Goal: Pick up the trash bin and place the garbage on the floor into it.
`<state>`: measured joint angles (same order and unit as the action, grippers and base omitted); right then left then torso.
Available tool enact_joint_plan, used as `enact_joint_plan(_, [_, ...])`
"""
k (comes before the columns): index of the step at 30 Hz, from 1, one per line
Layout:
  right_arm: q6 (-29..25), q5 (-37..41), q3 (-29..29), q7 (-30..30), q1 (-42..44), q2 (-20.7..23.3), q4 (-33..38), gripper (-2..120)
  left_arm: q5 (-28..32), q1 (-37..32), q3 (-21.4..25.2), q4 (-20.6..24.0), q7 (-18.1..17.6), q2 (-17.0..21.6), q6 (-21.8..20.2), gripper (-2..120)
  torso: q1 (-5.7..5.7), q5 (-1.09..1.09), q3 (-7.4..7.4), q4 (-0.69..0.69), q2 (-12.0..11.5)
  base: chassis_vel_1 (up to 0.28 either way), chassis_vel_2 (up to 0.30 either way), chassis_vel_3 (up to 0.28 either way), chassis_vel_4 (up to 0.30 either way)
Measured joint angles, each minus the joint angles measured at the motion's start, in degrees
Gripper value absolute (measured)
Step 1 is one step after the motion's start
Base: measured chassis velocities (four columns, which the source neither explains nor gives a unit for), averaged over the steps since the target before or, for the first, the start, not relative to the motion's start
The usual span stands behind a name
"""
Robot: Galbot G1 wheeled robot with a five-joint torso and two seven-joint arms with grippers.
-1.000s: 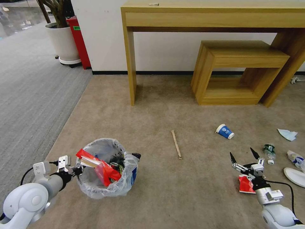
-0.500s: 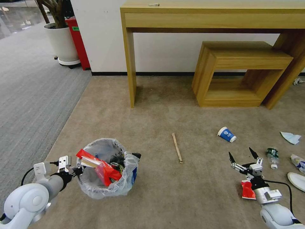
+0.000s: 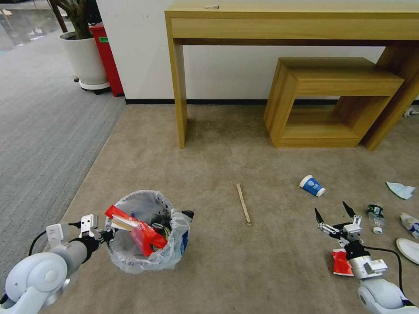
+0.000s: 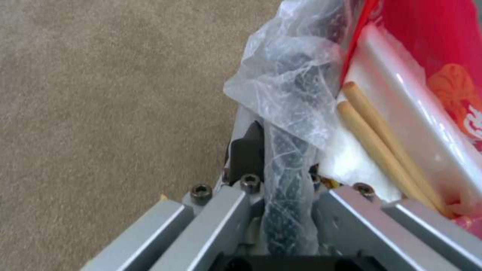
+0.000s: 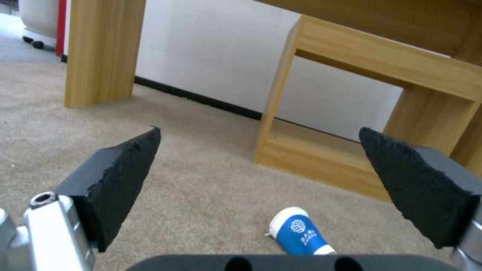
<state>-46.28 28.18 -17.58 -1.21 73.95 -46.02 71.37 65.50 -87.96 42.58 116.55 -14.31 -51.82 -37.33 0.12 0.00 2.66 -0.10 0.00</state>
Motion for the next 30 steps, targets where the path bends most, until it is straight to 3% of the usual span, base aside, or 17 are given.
enact_joint_plan(20, [-0.05, -0.50, 0.55, -0.37, -0.72, -0.38, -2.26, 100, -0.09, -0.06, -0.02, -0.04, 0.00, -0.04, 0.05, 0, 0.00, 0.00, 0.00, 0.01, 0.00, 0.000, 0.000, 0.000, 0.000])
enact_joint_plan(30, [-0.06, -0.72, -0.19, -1.07, 4.20, 1.47, -4.52, 100, 0.13, 0.35, 0.04, -0.62, 0.07, 0.27, 0.10, 0, 0.00, 0.00, 0.00, 0.00, 0.00, 0.000, 0.000, 0.000, 0.000])
